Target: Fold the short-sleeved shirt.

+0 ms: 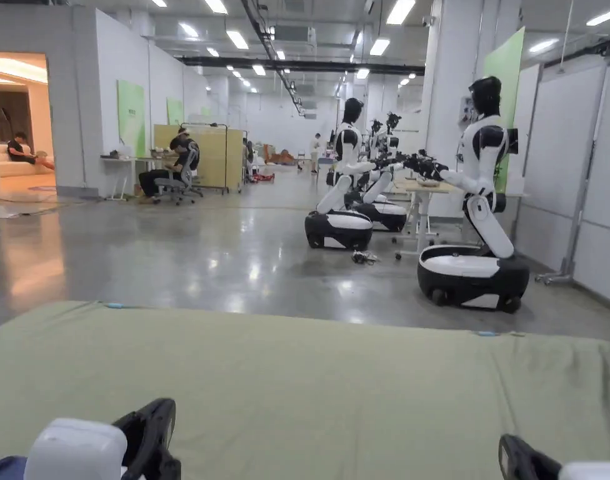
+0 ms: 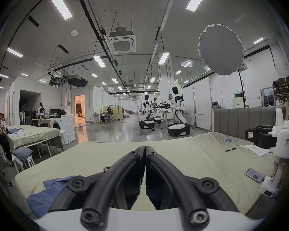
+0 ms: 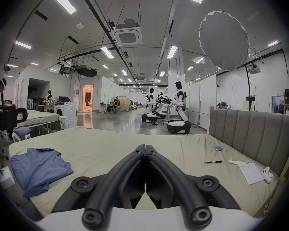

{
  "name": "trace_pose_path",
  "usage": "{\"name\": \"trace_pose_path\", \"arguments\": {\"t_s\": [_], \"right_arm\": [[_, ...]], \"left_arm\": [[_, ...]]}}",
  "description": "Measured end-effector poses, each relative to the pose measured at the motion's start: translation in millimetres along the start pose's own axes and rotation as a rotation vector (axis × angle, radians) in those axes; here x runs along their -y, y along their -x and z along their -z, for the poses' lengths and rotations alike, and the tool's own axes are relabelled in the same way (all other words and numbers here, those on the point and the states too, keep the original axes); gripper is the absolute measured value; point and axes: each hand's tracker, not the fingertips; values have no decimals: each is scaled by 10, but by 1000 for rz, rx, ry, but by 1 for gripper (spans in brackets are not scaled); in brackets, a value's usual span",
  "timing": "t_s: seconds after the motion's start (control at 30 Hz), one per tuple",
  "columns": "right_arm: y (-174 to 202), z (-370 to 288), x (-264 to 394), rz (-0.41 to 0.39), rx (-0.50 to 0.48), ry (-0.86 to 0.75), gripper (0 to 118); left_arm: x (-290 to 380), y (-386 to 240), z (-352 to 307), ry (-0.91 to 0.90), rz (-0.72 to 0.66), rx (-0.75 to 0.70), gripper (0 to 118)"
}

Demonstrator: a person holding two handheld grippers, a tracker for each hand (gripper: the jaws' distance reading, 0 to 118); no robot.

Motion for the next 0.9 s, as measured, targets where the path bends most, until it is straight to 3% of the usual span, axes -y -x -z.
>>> {"name": "trace_pose_path", "arguments": {"t_s": [0.23,0.9], "right_arm": [[-43,165,156,24,5,85,0],[-16,172,130,-31,22,104,0]], "left_arm": [[118,9,148,51,-30,2,3],[142,123,167,103,-21,-16,3]]}}
